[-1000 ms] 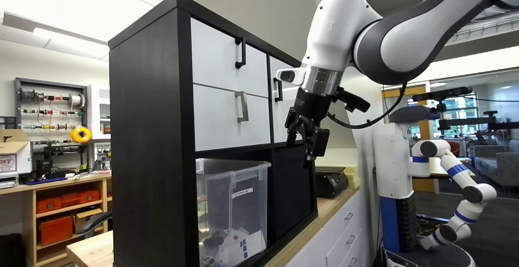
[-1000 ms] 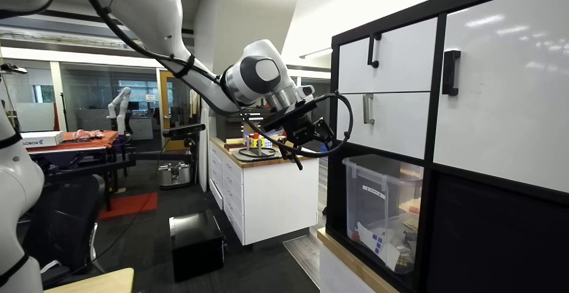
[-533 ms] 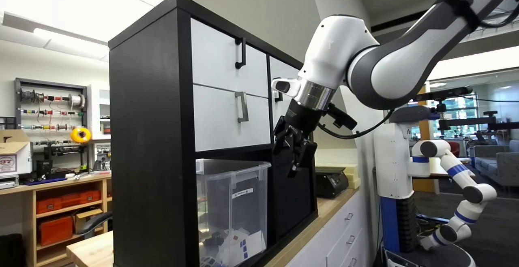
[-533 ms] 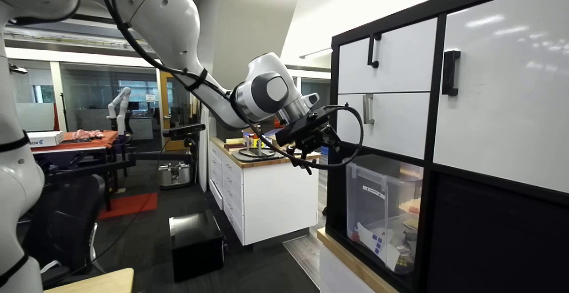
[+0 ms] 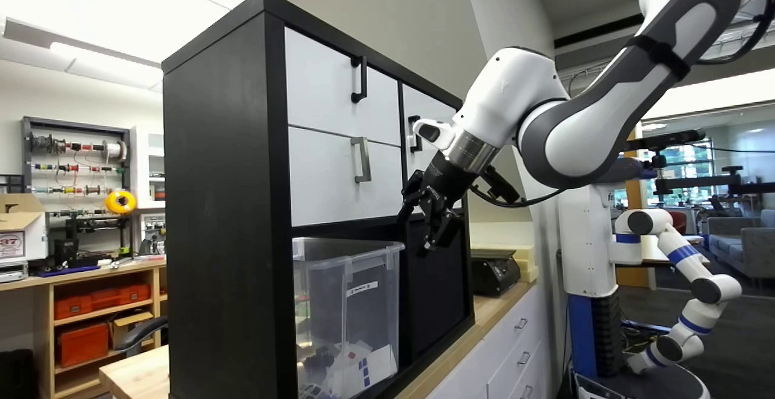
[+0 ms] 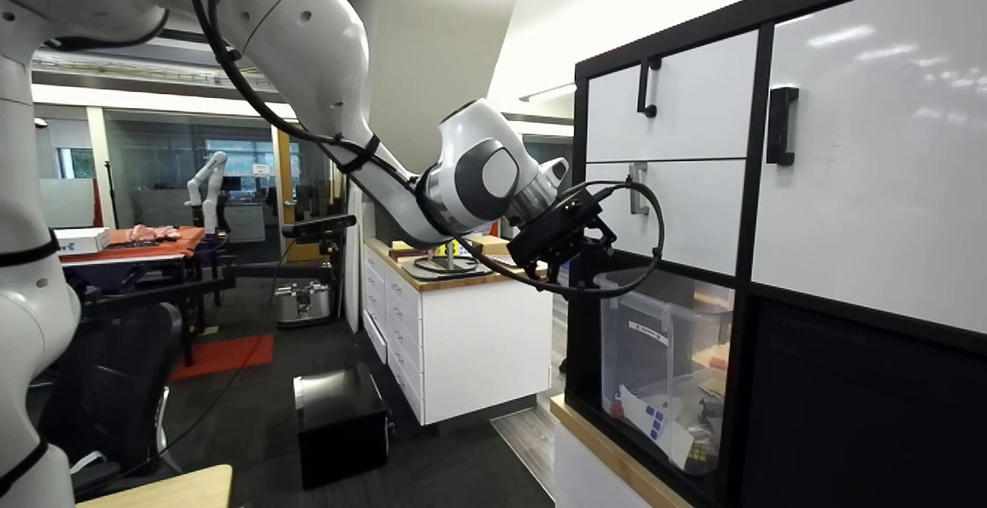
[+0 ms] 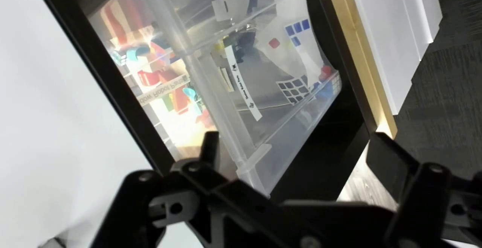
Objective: Pull out the storage box
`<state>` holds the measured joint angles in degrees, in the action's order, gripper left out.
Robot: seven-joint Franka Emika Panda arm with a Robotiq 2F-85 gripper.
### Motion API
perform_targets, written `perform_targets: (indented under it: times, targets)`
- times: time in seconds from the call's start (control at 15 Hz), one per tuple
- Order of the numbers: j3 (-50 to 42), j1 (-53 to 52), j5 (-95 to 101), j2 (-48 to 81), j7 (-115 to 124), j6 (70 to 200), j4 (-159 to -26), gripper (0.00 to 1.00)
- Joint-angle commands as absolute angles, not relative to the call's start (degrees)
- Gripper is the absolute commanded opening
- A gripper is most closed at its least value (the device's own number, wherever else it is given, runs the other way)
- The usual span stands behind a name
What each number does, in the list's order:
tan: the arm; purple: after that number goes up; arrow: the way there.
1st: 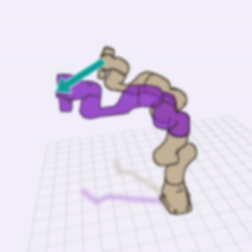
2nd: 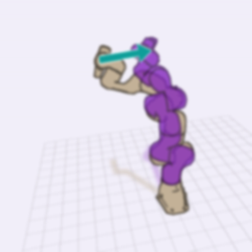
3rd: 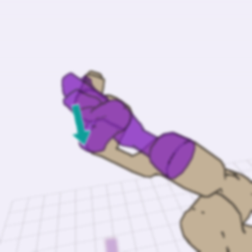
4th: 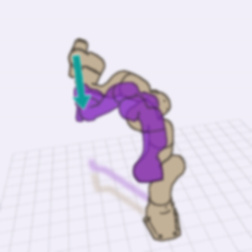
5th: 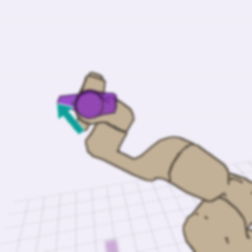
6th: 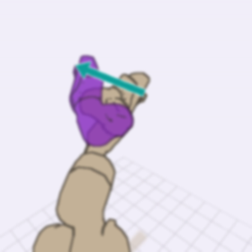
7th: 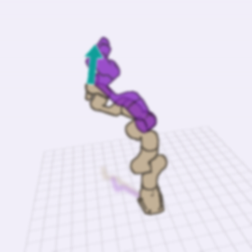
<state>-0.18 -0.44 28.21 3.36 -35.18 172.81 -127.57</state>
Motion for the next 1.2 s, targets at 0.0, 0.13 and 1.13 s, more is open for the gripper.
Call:
perform_targets:
  times: [0.0, 0.13, 1.13]
  targets:
    - [-1.2, 0.7, 30.1, 5.5, -36.9, 178.2, -127.2, 1.00]
    - [-1.5, 0.9, 30.3, 7.4, -37.5, 179.7, -126.6, 1.00]
    - [-1.6, 1.0, 30.0, 20.3, -39.1, 186.9, -115.7, 1.00]
